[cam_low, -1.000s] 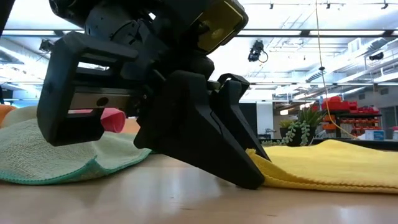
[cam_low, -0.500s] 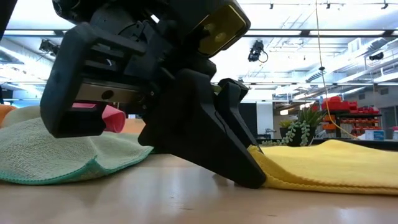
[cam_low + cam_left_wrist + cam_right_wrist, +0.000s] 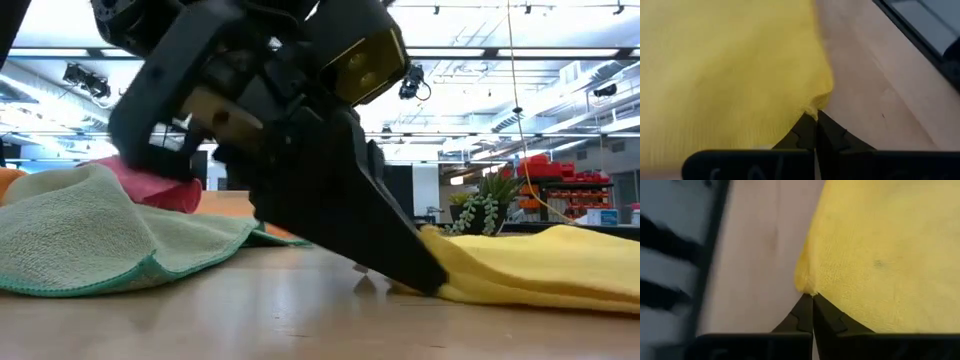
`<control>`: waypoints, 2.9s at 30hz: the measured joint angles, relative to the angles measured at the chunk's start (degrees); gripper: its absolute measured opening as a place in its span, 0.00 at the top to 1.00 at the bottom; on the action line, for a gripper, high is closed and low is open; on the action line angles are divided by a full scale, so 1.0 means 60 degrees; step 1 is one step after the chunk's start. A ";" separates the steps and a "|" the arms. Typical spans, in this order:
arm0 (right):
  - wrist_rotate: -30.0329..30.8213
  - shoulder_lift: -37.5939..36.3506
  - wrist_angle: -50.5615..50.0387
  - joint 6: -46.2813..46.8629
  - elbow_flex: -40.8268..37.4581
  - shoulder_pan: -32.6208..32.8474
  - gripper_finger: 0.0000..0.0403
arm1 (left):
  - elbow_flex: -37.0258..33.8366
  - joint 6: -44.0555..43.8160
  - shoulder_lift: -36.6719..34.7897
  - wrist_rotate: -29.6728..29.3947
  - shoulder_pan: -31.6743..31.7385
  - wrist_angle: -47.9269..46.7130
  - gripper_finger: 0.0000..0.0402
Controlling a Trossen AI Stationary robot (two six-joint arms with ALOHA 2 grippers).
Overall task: Fold microfiber towels
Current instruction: Fold the yellow microfiber cloth
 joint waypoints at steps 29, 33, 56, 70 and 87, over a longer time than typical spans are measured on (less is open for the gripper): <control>0.1741 -0.2500 -0.2006 0.7321 0.0023 0.0802 0.99 | 0.0057 -0.5226 -0.2253 0.1745 0.0521 -0.1146 0.99; 0.1553 -0.2496 -0.3503 0.7971 0.0011 0.0444 0.99 | 0.0057 -0.5112 -0.2187 0.1139 0.1167 -0.1349 0.98; 0.0698 -0.2502 -0.3468 0.8132 -0.1494 -0.1388 0.99 | 0.0062 -0.4164 -0.1021 0.0555 0.2131 -0.2197 0.99; 0.0830 -0.2500 -0.3589 0.7478 -0.1493 -0.2114 0.99 | 0.0061 -0.4127 -0.1075 0.0208 0.2390 -0.2083 0.97; 0.1129 -0.2867 -0.4788 0.7628 -0.0987 -0.2016 0.66 | 0.0061 -0.3956 -0.1075 -0.0727 0.2512 -0.2100 0.97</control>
